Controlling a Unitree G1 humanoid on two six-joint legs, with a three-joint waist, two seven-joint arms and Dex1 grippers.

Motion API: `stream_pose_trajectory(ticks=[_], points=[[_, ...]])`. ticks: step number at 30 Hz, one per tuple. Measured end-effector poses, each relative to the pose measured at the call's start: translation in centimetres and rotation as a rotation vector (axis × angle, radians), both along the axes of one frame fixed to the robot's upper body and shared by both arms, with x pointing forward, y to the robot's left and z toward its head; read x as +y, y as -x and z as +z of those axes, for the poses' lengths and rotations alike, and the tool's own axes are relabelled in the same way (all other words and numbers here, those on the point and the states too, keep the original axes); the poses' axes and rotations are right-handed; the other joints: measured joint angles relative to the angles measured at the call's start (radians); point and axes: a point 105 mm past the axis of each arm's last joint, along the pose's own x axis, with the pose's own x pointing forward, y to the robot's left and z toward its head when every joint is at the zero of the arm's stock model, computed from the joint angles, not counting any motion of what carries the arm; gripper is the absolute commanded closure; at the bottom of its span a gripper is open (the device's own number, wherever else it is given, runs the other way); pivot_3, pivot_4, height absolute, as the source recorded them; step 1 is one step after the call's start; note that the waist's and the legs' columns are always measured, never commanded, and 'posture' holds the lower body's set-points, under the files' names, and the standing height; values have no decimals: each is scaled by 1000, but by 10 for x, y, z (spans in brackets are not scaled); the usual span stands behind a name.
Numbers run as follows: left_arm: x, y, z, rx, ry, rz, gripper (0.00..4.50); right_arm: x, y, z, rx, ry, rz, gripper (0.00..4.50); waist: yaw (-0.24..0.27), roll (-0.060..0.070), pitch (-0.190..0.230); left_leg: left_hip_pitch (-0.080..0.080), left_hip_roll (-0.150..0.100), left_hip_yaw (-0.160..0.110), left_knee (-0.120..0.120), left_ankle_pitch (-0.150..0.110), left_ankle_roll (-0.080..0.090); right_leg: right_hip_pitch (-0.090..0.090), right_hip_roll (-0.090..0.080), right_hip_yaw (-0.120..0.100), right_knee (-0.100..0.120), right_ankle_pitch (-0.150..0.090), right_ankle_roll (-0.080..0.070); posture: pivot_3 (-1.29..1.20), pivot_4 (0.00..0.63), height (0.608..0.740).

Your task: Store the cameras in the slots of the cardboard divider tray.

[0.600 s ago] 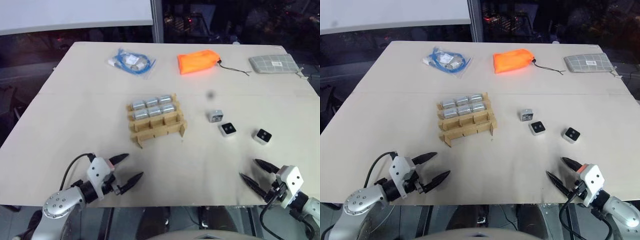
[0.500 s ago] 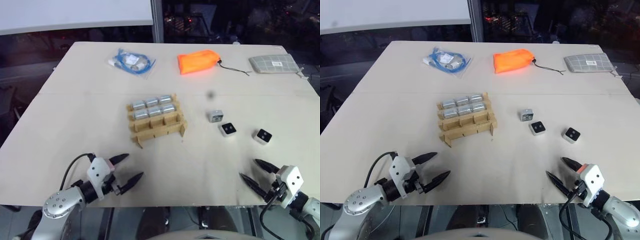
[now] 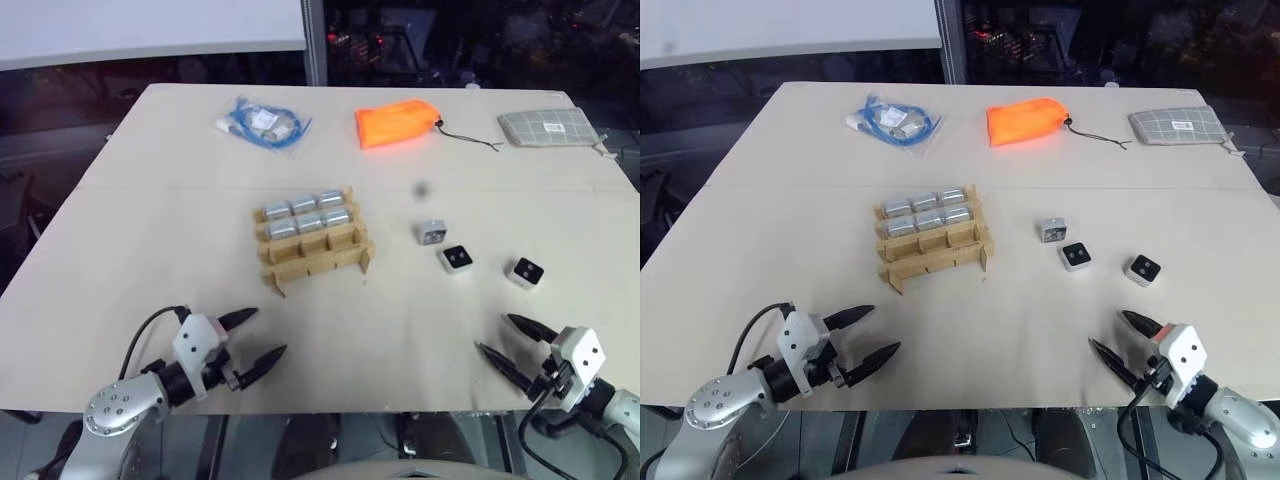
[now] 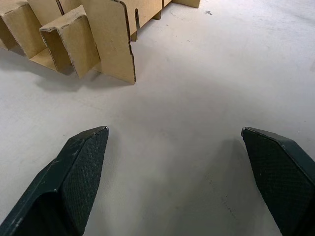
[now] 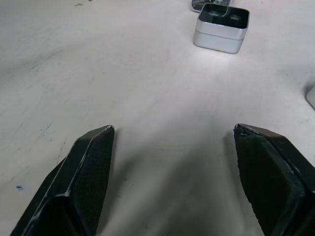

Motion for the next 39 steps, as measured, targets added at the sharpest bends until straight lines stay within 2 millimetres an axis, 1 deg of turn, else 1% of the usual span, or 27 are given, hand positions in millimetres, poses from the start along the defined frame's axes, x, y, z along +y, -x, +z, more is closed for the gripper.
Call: stream_pose_trajectory(ticks=[11, 19, 23, 24, 26, 27, 28, 30, 31, 33, 35, 37, 39], points=[[-1, -1, 1, -7, -2, 2, 0, 0, -5, 2, -11, 0, 3, 669, 0, 0, 0, 0, 0, 0, 0, 0, 0, 0, 0, 0, 0, 0, 0, 0, 150, 740], [-7, -3, 6, -12, 7, -18, 0, -3, -10, 1, -10, 3, -1, 669, 0, 0, 0, 0, 0, 0, 0, 0, 0, 0, 0, 0, 0, 0, 0, 0, 150, 740], [-15, -1, 12, -21, 11, -57, 0, -6, -14, 4, -21, 0, -20, 669, 0, 0, 0, 0, 0, 0, 0, 0, 0, 0, 0, 0, 0, 0, 0, 0, 150, 740], [-18, -1, 16, -24, 19, -78, 0, -12, -18, 8, -36, -6, -50, 669, 0, 0, 0, 0, 0, 0, 0, 0, 0, 0, 0, 0, 0, 0, 0, 0, 150, 740], [-25, -1, 31, -39, 34, -138, 0, -25, -27, 20, -79, -21, -116, 669, 1, -1, 0, 0, 0, 0, 0, 0, 0, 0, 0, 0, 0, 0, 0, 0, 150, 740], [-26, -1, 33, -43, 37, -147, 0, -27, -29, 22, -85, -23, -123, 669, 1, -1, 0, 0, 0, 0, 0, 0, 0, 0, 0, 0, 0, 0, 0, 0, 150, 740], [-30, -4, 49, -63, 46, -195, 0, -34, -34, 29, -113, -32, -158, 669, 1, 0, 0, 0, 0, 0, 0, 0, 0, 0, 1, 0, 1, 0, 0, 0, 150, 740], [-31, -5, 62, -83, 59, -228, 0, -38, -37, 32, -125, -35, -175, 669, 1, 0, 0, 0, 0, 0, 0, 0, 0, 0, 1, 0, 1, 0, 0, 0, 150, 740], [-32, -6, 84, -96, 99, -297, 0, -44, -41, 35, -132, -41, -200, 669, 0, 0, 0, 0, 0, 0, 0, 0, 0, 0, 2, 0, 1, 0, 0, 0, 150, 740], [-32, -4, 102, -73, 111, -385, 0, -52, -47, 38, -133, -40, -230, 669, -1, 0, 1, 0, 0, 1, 0, 0, 0, 0, 2, 1, 1, 0, 0, 0, 150, 740], [-33, -1, 121, -73, 80, -481, 0, -61, -54, 41, -118, -21, -242, 669, -2, 0, 1, 1, -1, 3, 0, 0, 0, 0, 2, 3, 1, 0, 0, 0, 150, 740], [-35, 2, 131, -66, 46, -556, 0, -69, -61, 41, -87, 0, -250, 669, -3, 1, 1, 1, -2, 4, -1, 0, 0, 0, 3, 4, 1, 0, 0, 0, 150, 740], [-36, 2, 131, -58, 36, -573, 0, -73, -63, 39, -61, 14, -241, 669, -3, 1, 1, 1, -4, 4, -2, 0, 0, 0, 4, 4, 0, 0, 0, 0, 150, 740]])
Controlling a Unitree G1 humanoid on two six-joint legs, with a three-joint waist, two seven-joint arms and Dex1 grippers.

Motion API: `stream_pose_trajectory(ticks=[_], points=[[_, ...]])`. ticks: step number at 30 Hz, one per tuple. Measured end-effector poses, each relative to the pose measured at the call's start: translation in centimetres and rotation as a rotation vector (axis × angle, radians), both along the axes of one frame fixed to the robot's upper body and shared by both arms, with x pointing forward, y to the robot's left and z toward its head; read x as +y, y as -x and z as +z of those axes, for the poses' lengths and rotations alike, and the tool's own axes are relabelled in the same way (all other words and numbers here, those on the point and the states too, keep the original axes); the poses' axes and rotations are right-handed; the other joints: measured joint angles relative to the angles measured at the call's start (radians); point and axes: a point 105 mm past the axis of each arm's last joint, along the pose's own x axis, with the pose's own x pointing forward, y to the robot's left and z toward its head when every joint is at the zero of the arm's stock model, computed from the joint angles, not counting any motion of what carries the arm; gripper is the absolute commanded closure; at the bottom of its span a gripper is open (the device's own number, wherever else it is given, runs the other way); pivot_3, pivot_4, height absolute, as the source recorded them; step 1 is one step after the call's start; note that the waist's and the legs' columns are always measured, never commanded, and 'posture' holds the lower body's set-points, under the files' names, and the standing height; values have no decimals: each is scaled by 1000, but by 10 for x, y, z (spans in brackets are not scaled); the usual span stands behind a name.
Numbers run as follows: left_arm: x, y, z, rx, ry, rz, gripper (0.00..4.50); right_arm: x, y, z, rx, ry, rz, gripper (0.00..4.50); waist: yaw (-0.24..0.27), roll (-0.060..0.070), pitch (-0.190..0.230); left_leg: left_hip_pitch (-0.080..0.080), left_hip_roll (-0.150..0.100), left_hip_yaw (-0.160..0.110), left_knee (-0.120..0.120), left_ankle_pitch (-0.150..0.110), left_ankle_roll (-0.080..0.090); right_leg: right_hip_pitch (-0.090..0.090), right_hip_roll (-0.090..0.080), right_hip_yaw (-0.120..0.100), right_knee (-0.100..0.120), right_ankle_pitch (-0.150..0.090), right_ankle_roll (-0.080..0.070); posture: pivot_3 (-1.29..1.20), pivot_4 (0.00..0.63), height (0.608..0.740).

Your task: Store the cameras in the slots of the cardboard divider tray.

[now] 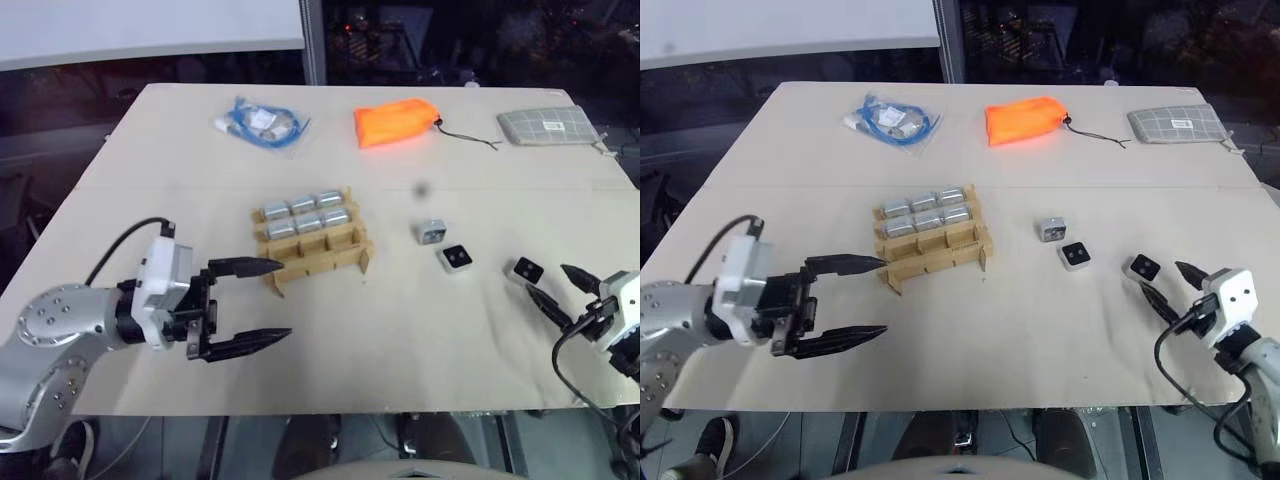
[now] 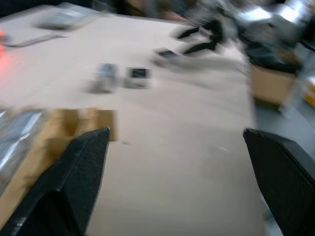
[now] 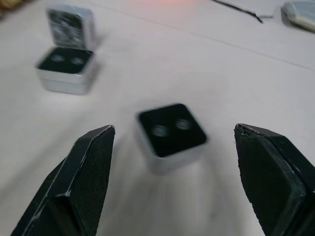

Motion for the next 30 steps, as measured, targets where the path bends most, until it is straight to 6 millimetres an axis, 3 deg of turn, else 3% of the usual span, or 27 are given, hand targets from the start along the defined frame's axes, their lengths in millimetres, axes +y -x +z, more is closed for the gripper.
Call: stream_pose_trajectory(ticks=[5, 10, 17, 30], points=[[-2, -5, 12, -47, -48, -38, 0, -19, -11, 0, 123, 41, 44, 669, 0, 0, 1, 0, 0, 0, 0, 0, 0, 0, 2, 2, 0, 0, 0, 0, 150, 740], [-1, -6, 12, -42, -56, -45, 0, -24, -20, 5, 178, -13, 106, 669, -1, -1, 1, 0, 0, 1, 0, 0, 0, 0, 2, 3, 0, 1, 1, 0, 150, 740], [0, -6, 8, -23, -64, -33, 0, -16, -27, 7, 249, 26, 254, 669, -1, -1, 1, 0, 0, 1, 0, 0, 0, 0, 2, 3, 0, 1, 2, 0, 150, 740], [1, -4, 4, -5, -58, -18, 0, -6, -46, -2, 319, 160, 356, 669, 0, -1, 2, 0, 0, 2, 0, 1, -1, -1, 3, 3, 0, 2, 4, 0, 150, 740]])
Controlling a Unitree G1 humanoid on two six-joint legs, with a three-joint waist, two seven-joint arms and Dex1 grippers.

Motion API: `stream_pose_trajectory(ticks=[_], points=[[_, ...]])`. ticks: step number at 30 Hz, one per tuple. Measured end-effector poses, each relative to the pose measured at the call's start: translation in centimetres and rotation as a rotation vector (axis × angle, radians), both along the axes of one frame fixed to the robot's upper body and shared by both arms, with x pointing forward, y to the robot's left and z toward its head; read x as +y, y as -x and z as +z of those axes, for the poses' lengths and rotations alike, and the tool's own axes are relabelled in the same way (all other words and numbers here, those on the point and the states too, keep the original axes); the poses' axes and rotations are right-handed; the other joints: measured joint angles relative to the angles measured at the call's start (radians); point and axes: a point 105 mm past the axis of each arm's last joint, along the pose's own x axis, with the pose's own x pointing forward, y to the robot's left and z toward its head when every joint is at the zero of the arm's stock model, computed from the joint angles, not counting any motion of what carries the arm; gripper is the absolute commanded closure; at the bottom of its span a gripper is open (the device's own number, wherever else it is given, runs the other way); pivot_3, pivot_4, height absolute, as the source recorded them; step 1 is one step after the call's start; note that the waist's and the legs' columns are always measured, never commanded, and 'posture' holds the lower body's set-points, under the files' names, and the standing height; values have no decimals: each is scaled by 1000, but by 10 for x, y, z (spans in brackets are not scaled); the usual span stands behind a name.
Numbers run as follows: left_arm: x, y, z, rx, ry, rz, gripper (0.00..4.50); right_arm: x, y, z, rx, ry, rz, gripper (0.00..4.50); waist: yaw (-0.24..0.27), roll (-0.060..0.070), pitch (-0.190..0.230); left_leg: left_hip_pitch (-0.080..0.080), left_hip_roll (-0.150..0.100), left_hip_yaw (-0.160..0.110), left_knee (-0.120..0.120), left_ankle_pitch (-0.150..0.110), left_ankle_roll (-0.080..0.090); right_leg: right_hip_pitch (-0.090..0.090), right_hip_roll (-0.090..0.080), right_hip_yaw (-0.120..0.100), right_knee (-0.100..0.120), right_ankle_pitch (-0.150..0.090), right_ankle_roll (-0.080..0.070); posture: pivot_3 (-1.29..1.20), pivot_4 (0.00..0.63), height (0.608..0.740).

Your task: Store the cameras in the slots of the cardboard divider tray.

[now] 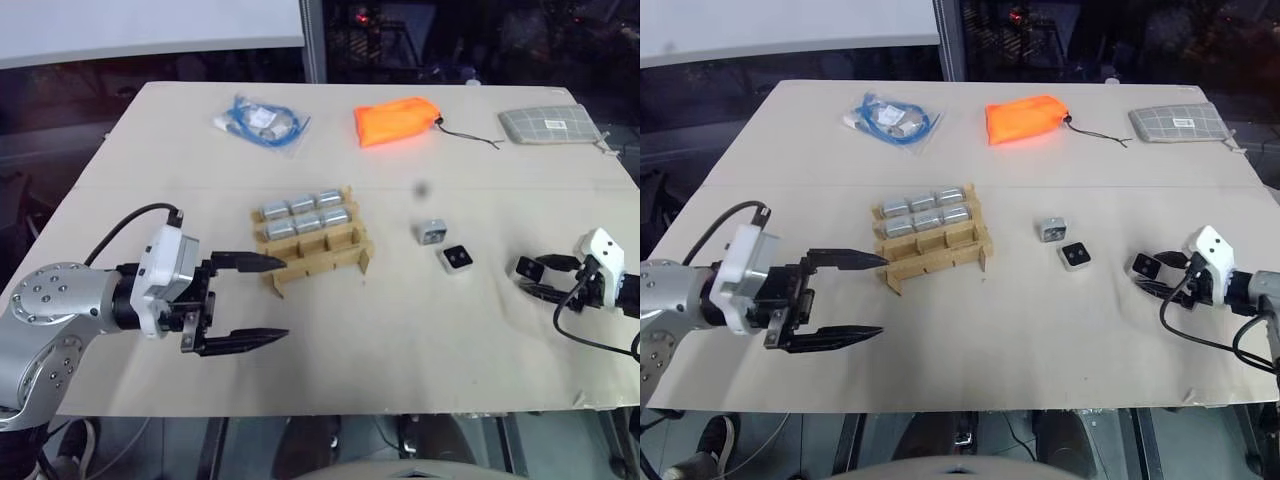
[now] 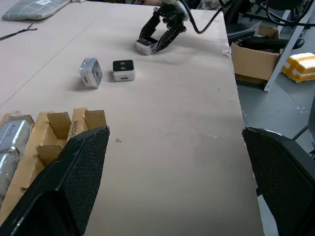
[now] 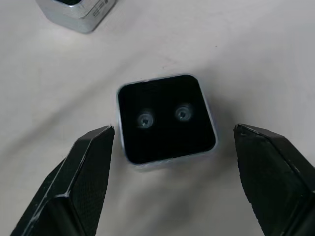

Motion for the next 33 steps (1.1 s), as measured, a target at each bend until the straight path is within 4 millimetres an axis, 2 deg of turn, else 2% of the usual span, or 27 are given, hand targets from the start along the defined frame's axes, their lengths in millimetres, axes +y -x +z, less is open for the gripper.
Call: stream_pose_trajectory(ticks=[1, 4, 6, 7, 12, 16, 19, 23, 26, 30, 33], points=[[0, 0, 0, 0, -1, 2, 0, 0, 0, -1, 6, -1, 6, 669, 0, 0, 0, 0, 0, 0, 0, 0, 0, 0, 0, 0, 0, 0, 0, 0, 150, 740], [0, 1, 1, -5, -4, 6, 0, 0, 1, -2, 16, -5, 8, 1414, 0, 0, 0, 0, 0, 0, 0, 0, -1, 0, 0, 0, 0, 0, 0, 0, 150, 740], [1, 1, 2, -14, -5, 12, 0, 0, 1, -2, 16, -6, 16, 2411, -1, 0, 0, 0, 0, 0, 0, 1, -1, 0, 0, 0, 0, 0, 0, 0, 150, 740], [1, 1, 3, -19, -5, 17, 0, 0, 1, -2, 14, -5, 20, 2609, -1, 0, 0, 0, 0, 0, 0, 1, -1, 0, 0, 0, 0, 0, 0, 0, 150, 740], [0, -1, 4, -30, 3, 23, 0, 2, 4, -2, 11, -7, 27, 2606, 0, 0, 0, 0, 0, 0, 0, 1, -2, 0, 0, 0, 0, 0, 0, 0, 150, 740], [-4, -7, 7, -58, 39, 31, 0, 12, 8, 2, -2, -27, 57, 2606, 0, 0, 0, 0, 0, 0, 0, 2, -4, 0, 0, 0, 0, 0, 0, 0, 150, 740], [-11, -17, 5, -36, 124, 77, 0, 41, 11, 17, -53, -60, 140, 2606, -2, 0, 0, 0, 1, 0, 0, 2, -4, 0, 0, 0, 1, 0, 1, 0, 150, 740], [-20, -24, -17, 179, 149, 155, 0, 84, 14, 46, -142, -76, 234, 2606, -4, 0, 0, 0, 1, -1, 0, 2, -4, 0, 0, 0, 1, 0, 1, 0, 150, 740], [-35, -30, -24, 331, 271, 209, 0, 125, 16, 64, -238, -76, 330, 2606, -3, -2, 1, 0, 3, -2, 0, 2, -3, 0, 0, 0, 2, 0, 1, 0, 150, 740], [-50, -41, -24, 478, 430, 290, 0, 172, 17, 77, -362, -52, 437, 2606, 1, -4, 2, -1, 2, -3, 1, 2, -4, 0, -1, -1, 2, 0, 1, 0, 150, 740], [-59, -47, -26, 603, 530, 347, 0, 206, 21, 79, -461, -17, 517, 2606, 1, -6, 2, -1, 1, -4, 2, 3, -4, 0, -1, -1, 3, 1, 1, 0, 150, 740]])
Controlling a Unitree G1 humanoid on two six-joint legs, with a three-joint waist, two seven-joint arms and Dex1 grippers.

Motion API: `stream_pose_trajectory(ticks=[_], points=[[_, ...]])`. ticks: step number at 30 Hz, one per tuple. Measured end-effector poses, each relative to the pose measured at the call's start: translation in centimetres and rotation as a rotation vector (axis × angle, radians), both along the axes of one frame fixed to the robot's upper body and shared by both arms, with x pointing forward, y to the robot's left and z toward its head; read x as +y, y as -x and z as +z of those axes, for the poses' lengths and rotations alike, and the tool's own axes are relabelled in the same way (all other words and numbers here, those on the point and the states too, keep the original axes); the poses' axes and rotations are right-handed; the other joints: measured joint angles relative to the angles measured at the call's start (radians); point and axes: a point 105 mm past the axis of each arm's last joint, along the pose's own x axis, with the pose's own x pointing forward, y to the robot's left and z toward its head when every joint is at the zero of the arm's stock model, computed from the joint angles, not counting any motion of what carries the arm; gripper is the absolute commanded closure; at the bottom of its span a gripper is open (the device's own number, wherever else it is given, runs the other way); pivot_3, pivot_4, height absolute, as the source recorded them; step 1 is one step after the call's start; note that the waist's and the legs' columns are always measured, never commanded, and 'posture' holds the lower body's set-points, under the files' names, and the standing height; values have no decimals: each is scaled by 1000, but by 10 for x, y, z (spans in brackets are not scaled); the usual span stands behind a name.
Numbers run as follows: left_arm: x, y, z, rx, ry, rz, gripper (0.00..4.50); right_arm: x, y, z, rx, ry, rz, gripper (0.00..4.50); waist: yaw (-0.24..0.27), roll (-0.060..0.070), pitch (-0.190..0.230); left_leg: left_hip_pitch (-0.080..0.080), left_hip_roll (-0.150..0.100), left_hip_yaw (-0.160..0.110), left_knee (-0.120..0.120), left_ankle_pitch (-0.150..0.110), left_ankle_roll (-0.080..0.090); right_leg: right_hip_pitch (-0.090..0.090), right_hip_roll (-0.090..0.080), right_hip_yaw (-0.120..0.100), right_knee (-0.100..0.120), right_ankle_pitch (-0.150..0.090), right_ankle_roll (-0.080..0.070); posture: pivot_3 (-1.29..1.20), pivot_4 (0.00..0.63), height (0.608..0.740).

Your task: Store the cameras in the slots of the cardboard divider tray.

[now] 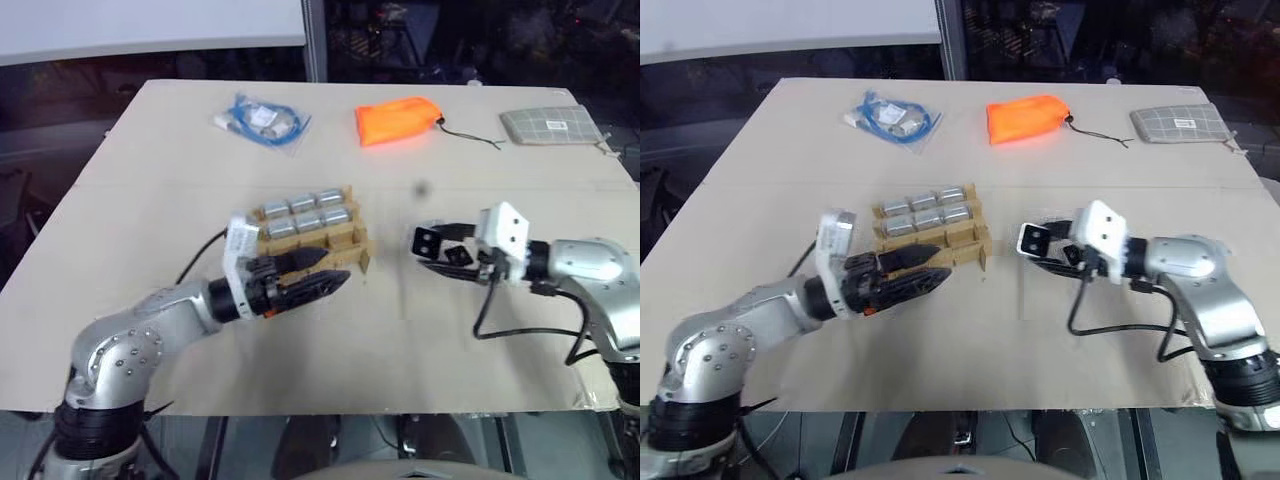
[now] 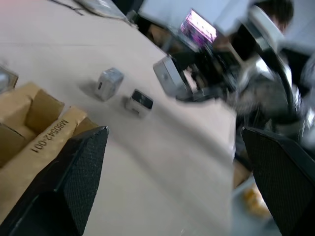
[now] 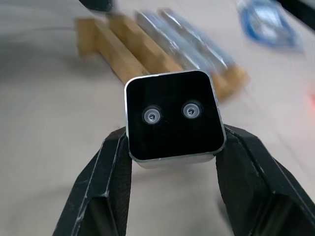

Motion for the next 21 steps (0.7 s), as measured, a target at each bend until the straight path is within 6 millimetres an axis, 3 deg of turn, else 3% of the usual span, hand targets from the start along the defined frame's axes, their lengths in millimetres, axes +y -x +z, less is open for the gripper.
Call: stream_pose_trajectory(ticks=[5, 13, 21], points=[[-5, -7, 1, 87, 56, 66, 0, 40, 11, -2, -95, -8, 93, 2606, 1, -1, 0, 0, -2, -1, 1, 1, -1, 0, 0, -1, 0, 0, 0, 0, 150, 740], [-2, -10, -5, 129, 26, 98, 0, 54, 13, 6, -181, -15, 123, 2606, 0, -1, 0, 0, -3, -1, 1, 1, -1, 0, 0, -2, 0, 0, 0, 0, 150, 740], [-8, -7, -5, 126, 40, 47, 3506, 51, 8, 0, -165, 0, 105, 2606, 0, -1, 0, 0, -3, -1, 1, 1, -1, 1, 0, -2, 0, 0, 0, 0, 150, 740]])
